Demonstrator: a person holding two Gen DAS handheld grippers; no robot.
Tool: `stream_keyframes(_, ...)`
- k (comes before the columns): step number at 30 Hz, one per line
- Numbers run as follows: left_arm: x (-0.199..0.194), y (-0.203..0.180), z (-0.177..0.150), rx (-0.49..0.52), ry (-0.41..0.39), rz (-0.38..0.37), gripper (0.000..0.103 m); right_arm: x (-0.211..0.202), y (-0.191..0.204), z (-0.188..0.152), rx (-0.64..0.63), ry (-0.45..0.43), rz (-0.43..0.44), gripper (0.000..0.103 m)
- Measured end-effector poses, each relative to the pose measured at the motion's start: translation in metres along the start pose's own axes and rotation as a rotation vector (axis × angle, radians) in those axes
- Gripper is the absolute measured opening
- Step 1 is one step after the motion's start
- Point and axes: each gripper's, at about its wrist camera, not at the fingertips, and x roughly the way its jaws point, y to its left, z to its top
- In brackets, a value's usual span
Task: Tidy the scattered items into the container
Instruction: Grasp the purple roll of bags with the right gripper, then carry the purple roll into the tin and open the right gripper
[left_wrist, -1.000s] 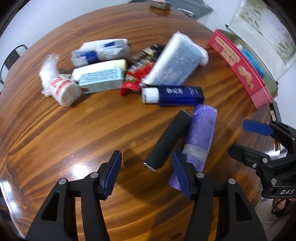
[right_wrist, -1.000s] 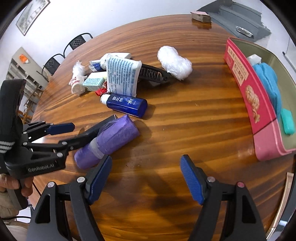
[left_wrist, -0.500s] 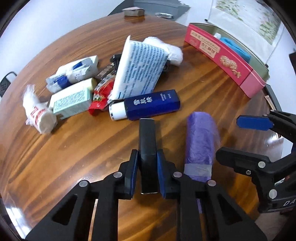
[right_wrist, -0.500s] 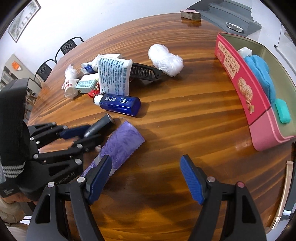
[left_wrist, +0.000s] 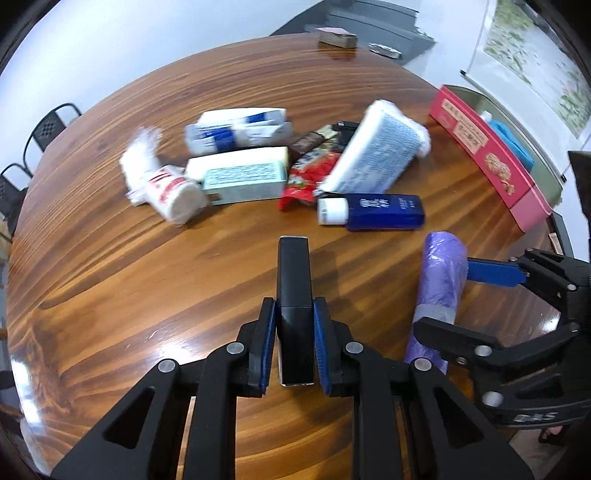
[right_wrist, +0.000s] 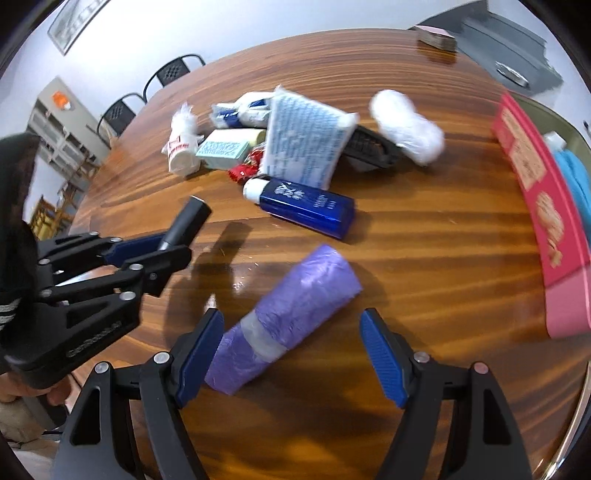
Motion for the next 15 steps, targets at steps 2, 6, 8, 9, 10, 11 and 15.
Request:
stream_keyframes(2,-0.004,0.006,-0.001,-0.015,-0.004,0.008,0.021,0.01,0.007,0.003,-0.035,0.013,-0.031,0.08)
stream_keyframes(6,-0.005,0.004,0.001,-0.024,-0.01,0.006,0.021,0.017,0.022,0.001,-0.138,0.01,-0.096,0.052)
stream_keyframes(8,-0.007,0.003,0.002,-0.024,-0.011,-0.003,0.021,0.016,0.025,-0.001,-0.163,0.005,-0.108,0.042)
stream_keyframes(9,-0.009,0.003,0.0,-0.024,-0.012,-0.009,0.021,0.015,0.024,-0.001,-0.161,0.004,-0.103,0.036)
stream_keyframes(10,-0.011,0.003,0.0,-0.023,-0.011,-0.016,0.021,0.014,0.021,-0.002,-0.155,0.005,-0.098,0.034)
stream_keyframes(11,-0.011,0.0,0.002,-0.02,-0.011,-0.022,0.021,0.013,0.018,-0.003,-0.146,0.006,-0.093,0.034)
stream_keyframes(15,-0.017,-0.009,0.008,-0.014,-0.022,-0.038,0.021,0.002,0.002,-0.003,-0.091,-0.015,-0.072,0.034)
